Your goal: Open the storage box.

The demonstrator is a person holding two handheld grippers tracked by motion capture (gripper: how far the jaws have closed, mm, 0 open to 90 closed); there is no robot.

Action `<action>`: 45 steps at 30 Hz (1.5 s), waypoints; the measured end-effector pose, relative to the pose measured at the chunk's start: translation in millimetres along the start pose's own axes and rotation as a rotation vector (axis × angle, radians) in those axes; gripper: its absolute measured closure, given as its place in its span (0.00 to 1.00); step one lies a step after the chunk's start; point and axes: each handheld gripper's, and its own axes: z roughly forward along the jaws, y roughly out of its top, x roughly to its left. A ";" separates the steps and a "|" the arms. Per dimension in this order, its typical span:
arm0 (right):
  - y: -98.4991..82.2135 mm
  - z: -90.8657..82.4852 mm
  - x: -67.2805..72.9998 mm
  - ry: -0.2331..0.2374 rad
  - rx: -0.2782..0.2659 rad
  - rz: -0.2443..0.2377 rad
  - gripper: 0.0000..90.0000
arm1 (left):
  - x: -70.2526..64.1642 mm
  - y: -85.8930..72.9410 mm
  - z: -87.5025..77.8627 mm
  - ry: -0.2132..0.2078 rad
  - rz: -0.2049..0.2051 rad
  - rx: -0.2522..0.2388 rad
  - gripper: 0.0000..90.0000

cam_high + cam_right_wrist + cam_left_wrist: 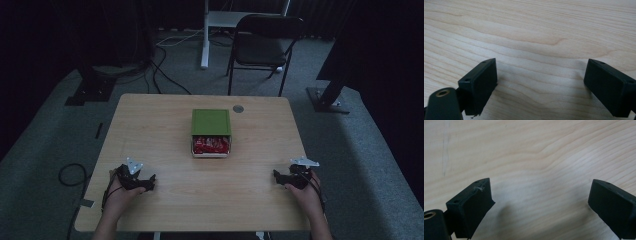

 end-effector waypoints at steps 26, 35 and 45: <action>0.1 0.0 0.2 0.000 0.000 0.003 0.12 | -56.0 43.4 -7.0 0.025 0.276 -0.119 0.07; 0.0 0.0 0.1 0.000 0.000 0.002 0.12 | -78.0 53.7 -2.8 0.005 0.375 -0.161 0.07; 0.0 0.0 0.1 0.000 0.000 0.002 0.12 | -99.7 63.5 -0.9 0.001 0.479 -0.196 0.07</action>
